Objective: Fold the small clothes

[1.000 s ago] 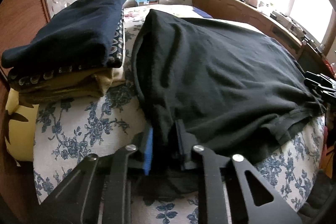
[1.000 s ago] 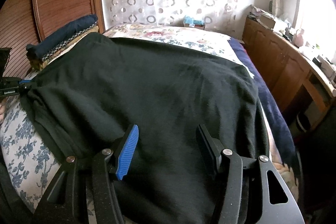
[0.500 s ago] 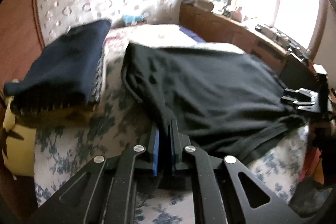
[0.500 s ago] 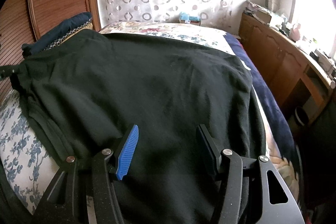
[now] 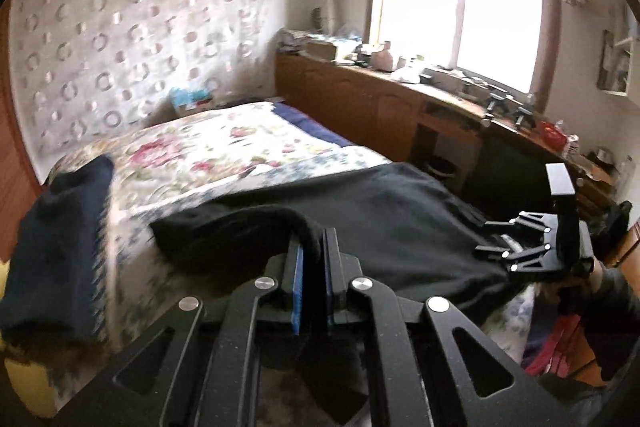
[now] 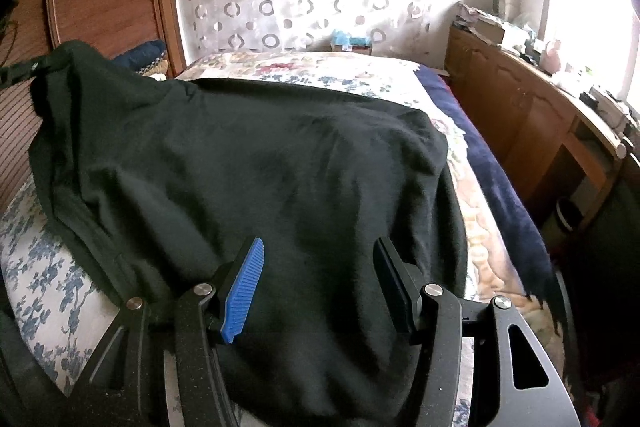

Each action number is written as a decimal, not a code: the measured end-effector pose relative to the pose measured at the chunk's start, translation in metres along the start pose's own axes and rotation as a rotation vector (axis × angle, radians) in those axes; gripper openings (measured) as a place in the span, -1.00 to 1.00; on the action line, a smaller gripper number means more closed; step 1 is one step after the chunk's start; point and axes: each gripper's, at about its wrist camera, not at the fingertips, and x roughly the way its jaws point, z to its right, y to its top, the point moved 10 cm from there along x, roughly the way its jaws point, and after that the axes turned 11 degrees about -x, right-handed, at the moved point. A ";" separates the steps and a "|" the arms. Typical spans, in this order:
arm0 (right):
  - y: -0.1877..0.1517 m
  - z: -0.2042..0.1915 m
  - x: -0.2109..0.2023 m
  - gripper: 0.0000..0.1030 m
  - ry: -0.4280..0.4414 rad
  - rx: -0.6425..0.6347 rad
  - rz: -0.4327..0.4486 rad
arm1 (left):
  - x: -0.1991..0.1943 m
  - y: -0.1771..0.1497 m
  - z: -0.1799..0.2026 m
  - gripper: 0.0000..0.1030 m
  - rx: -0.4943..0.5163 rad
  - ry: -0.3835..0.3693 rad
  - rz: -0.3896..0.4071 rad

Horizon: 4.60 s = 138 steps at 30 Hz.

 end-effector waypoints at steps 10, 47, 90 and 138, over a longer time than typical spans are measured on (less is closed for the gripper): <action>-0.002 0.000 -0.016 0.14 -0.031 0.019 0.040 | 0.024 0.026 0.066 -0.83 0.089 -0.109 -0.017; -0.004 -0.010 0.005 0.14 -0.022 0.037 0.017 | 0.048 -0.012 0.041 0.50 0.028 -0.030 -0.056; 0.092 -0.130 0.111 0.14 0.301 -0.349 -0.086 | -0.004 -0.043 -0.106 0.50 -0.153 0.179 0.004; 0.120 0.115 0.110 -0.24 -0.155 0.043 -0.128 | 0.028 -0.061 -0.034 0.50 -0.061 0.064 -0.092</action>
